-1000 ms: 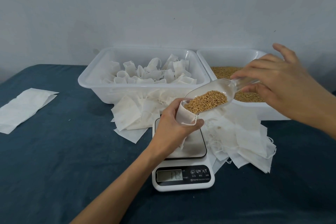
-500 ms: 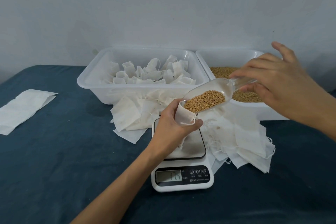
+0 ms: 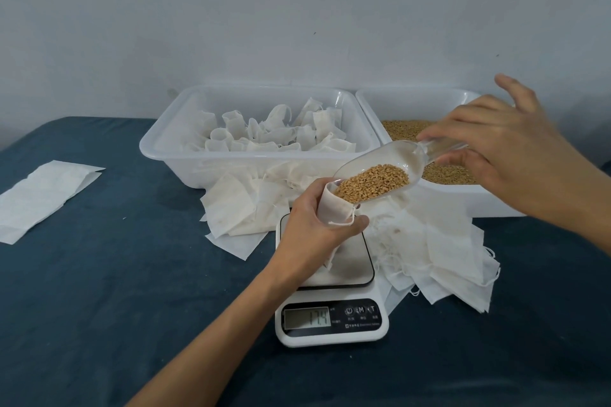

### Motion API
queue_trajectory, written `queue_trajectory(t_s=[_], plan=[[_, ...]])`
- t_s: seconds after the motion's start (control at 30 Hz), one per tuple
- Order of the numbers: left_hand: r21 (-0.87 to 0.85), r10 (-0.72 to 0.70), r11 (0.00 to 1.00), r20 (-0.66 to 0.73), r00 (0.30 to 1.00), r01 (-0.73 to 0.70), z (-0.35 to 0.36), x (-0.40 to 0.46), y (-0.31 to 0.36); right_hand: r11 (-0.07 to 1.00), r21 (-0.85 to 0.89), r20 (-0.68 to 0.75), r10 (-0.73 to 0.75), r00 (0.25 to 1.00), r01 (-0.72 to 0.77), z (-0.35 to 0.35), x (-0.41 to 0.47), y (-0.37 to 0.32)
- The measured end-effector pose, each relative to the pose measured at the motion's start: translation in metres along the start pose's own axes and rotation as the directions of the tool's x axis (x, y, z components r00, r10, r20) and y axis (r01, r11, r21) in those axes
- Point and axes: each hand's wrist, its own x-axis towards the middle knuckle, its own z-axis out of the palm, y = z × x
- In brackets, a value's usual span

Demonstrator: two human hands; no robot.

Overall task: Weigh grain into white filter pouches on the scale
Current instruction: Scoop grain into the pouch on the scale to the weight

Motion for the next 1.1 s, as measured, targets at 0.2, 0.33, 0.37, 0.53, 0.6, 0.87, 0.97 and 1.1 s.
queue_trajectory(t_s=[0.2, 0.33, 0.37, 0.53, 0.6, 0.87, 0.97, 1.1], plan=[[0.013, -0.001, 1.0, -0.016, 1.0, 0.001, -0.0001, 0.0007, -0.0009, 1.0, 0.004, -0.005, -0.004, 1.0, 0.004, 0.0001, 0.0003, -0.0012], [0.02, -0.011, 1.0, -0.019, 1.0, 0.012, -0.0007, 0.0012, -0.0009, 1.0, 0.0, -0.003, -0.006, 1.0, 0.006, -0.001, 0.0008, -0.0028], [0.021, -0.013, 1.0, -0.019, 1.0, 0.013, -0.0008, 0.0012, -0.0007, 1.0, 0.0, -0.004, -0.007, 1.0, 0.007, -0.0011, 0.0007, -0.0029], [0.018, -0.011, 1.0, -0.011, 1.0, 0.011, -0.0001, 0.0002, 0.0002, 1.0, -0.001, -0.005, -0.004, 1.0, 0.004, -0.0016, 0.0006, -0.0037], [0.015, -0.009, 1.0, -0.008, 1.0, 0.009, -0.0001, -0.0001, 0.0008, 1.0, -0.004, -0.009, -0.005, 1.0, 0.005, -0.0015, 0.0009, -0.0034], [0.017, -0.012, 1.0, -0.015, 1.0, 0.013, -0.0005, 0.0001, 0.0001, 1.0, -0.009, 0.007, 0.004, 1.0, -0.004, -0.0018, 0.0015, -0.0059], [0.031, -0.018, 0.999, -0.022, 1.0, 0.019, -0.0007, 0.0003, -0.0001, 1.0, -0.003, 0.009, 0.005, 1.0, -0.005, -0.0025, 0.0017, -0.007], [0.031, -0.023, 0.999, -0.011, 1.0, 0.023, -0.001, 0.0003, 0.0003, 1.0, -0.007, 0.036, 0.018, 0.999, -0.018, -0.0045, 0.0018, -0.0069]])
